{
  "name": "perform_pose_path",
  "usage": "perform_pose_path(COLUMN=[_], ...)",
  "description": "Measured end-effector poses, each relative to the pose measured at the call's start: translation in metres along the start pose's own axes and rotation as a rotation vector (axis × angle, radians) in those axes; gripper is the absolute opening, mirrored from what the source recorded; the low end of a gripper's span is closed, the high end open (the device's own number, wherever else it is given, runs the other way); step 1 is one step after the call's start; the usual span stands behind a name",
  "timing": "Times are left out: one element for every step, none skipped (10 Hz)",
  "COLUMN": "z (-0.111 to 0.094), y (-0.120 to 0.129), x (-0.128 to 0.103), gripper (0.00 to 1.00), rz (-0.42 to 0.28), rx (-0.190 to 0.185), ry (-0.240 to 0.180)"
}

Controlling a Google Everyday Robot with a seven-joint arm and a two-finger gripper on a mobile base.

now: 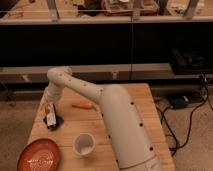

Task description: Place the eraser on the white sponge

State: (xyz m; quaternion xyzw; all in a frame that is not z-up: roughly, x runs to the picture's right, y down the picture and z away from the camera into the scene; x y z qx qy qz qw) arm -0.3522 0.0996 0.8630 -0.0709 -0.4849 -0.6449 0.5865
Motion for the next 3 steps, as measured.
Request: perform_pose_path(z=[0.0004,-0.0002,-0.0013], y=[-0.0006,-0.0015,-0.002], x=[0.0,-0.0002,-0.0003], gripper=[0.8,0.8,0.8], rz=[-0.001,-0.004,-0.004], rx=[-0.002,-0.006,-0.012], ry=[-0.002,-0.002,0.0])
